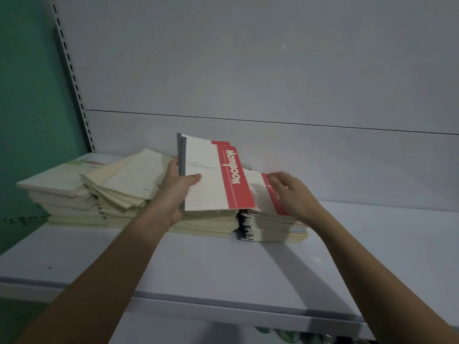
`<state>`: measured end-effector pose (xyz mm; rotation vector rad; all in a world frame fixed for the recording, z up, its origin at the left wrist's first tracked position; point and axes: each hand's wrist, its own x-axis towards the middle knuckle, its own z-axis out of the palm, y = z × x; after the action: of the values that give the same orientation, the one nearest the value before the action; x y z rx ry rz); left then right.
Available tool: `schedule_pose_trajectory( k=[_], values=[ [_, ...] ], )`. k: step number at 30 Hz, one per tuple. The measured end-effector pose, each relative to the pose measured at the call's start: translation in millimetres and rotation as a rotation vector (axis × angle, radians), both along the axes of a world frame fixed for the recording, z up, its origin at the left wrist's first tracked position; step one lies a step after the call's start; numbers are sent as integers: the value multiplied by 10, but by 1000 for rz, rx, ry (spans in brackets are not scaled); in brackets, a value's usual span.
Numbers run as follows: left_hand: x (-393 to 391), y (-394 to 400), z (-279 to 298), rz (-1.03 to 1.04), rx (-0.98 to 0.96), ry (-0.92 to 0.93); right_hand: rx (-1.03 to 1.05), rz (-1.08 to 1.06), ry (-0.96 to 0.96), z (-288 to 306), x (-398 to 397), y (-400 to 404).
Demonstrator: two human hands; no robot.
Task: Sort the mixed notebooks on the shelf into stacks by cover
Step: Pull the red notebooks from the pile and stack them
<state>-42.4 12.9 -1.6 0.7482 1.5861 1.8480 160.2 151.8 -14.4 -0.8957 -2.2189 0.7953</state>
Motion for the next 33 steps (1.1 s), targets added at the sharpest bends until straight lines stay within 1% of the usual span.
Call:
schedule_pose_trajectory(
  k=[3, 4, 5, 7, 9, 11, 14, 16, 17, 18, 21, 22, 23, 24, 25, 26, 28, 30, 32, 33],
  values=[
    [-104, -61, 28, 53, 13, 33, 27, 194, -364, -145, 118, -64],
    [-122, -79, 30, 64, 11, 47, 76, 192, -438, -172, 136, -98],
    [-136, -94, 25, 72, 8, 61, 132, 158, -460, -195, 145, -103],
    [-150, -127, 0, 80, -1, 90, 178, 84, -427, -186, 164, -122],
    [-147, -168, -23, 82, -11, 103, 121, 78, -348, -134, 185, -152],
    [-155, -207, -39, 75, -5, 86, 91, 60, -193, -103, 191, -187],
    [-138, -242, -54, 49, -12, 101, 157, -63, 117, -55, 157, -300],
    [-80, -229, -71, -1, -12, 81, 200, -92, 209, -47, 111, -431],
    [-32, -215, -75, -33, -11, 52, 242, -59, 189, -47, 80, -518],
    [28, -205, -69, -68, -6, 10, 296, 1, 125, -36, 49, -630],
    [214, -177, -49, -167, 18, -123, 514, 225, -158, -45, 15, -864],
    [273, -172, -55, -180, 31, -120, 519, 276, -215, -52, 48, -890],
    [329, -177, -63, -183, 35, -94, 467, 300, -239, -62, 105, -894],
    [387, -182, -72, -183, 34, -69, 381, 302, -216, -51, 180, -908],
    [447, -189, -78, -181, 34, -56, 281, 284, -150, -51, 269, -908],
    [517, -191, -73, -183, 39, -54, 195, 236, -43, -34, 364, -921],
    [715, -175, -49, -202, 70, -72, 28, 59, 168, -8, 570, -895],
    [1008, -132, -30, -209, 96, -76, -244, -60, 277, 42, 827, -842],
    [1368, -57, -51, -203, 90, -53, -518, -48, 358, 59, 1157, -806],
    [1569, -20, -84, -199, 76, -43, -599, -40, 399, 56, 1345, -805]
  ],
)
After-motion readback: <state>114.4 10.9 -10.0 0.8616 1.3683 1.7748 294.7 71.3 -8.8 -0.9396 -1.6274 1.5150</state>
